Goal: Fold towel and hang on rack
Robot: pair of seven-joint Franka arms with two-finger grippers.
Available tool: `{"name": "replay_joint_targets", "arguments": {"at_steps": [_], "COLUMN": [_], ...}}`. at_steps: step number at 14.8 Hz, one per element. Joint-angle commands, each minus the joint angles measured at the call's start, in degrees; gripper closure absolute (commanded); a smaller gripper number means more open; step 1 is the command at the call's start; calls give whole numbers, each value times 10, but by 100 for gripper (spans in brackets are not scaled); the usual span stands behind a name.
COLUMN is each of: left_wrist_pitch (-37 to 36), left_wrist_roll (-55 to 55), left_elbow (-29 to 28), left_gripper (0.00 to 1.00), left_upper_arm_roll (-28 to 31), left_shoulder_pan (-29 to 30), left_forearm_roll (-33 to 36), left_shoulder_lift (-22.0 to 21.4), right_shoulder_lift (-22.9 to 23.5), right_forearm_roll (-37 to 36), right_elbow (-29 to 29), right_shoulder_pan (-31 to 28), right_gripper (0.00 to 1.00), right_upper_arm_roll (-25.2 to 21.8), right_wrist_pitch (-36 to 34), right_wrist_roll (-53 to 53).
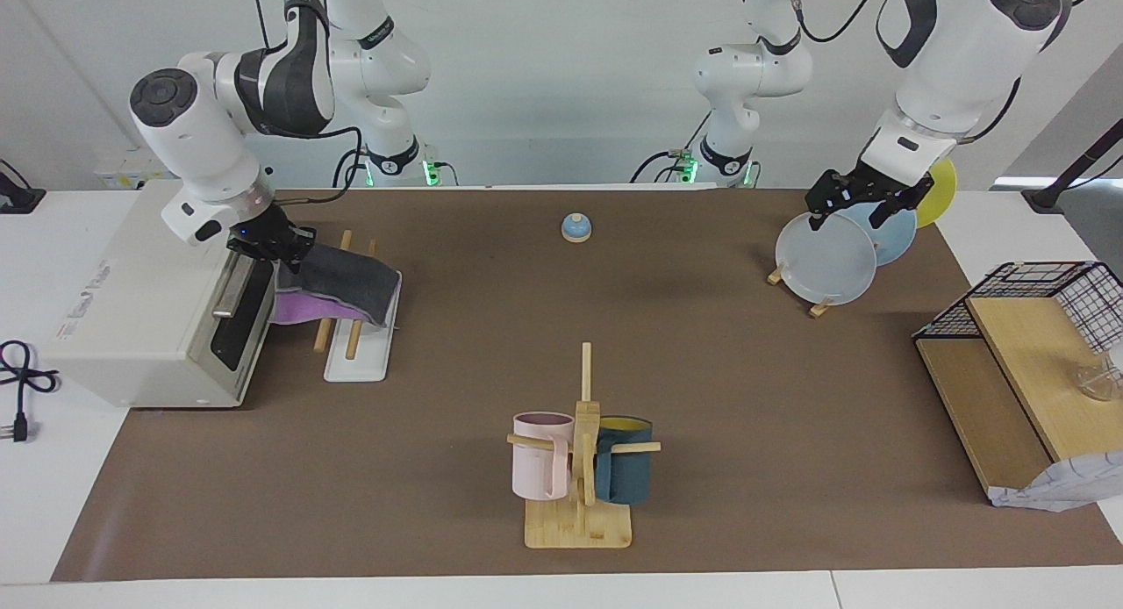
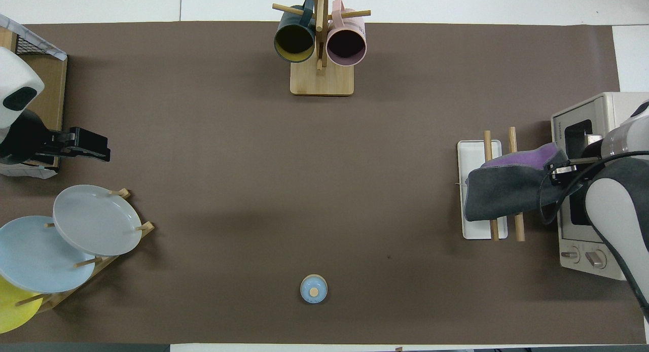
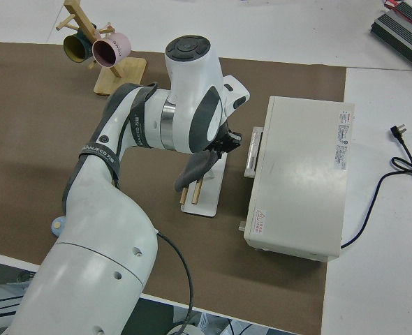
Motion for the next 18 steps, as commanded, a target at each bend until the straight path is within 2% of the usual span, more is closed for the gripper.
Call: {"name": "replay_joint_targets", "arguments": {"at_steps": [1, 6, 9, 13, 15, 17, 18], "left_wrist_pitch": [-9, -12, -9, -6, -6, -6, -6], "left_wrist_roll": [5, 0, 0, -1, -1, -1, 0], "left_elbow": [8, 6, 5, 5, 6, 5, 5], "left_gripper": [0, 0, 0, 0, 0, 0, 0], "left_upper_arm_roll": [6, 7, 8, 7, 8, 9, 10], "left_shoulder_pan": [-13, -12, -11, -11, -8, -5, -5], "left_forearm_roll": [11, 11, 11, 11, 11, 11, 11], "left_shoulder_lift": [4, -10, -10, -10, -10, -10, -10], "right_shoulder_lift": [-10, -9, -9, -1, 6, 26, 35], "right_forearm_roll": [-12, -12, -12, -2, -2, -4, -7], "right_elbow": [-10, -6, 18, 100, 160, 219, 235], "right_shoulder_pan": [-13, -13, -10, -4, 4, 24, 31], "right_gripper": [0, 0, 0, 0, 0, 0, 0], "right_upper_arm_roll": [6, 5, 7, 12, 14, 14, 14], "right_wrist_pitch": [0, -2, -9, -79, -145, -202, -207], "right_wrist_roll": [-22, -37, -38, -30, -23, 17, 45]}}
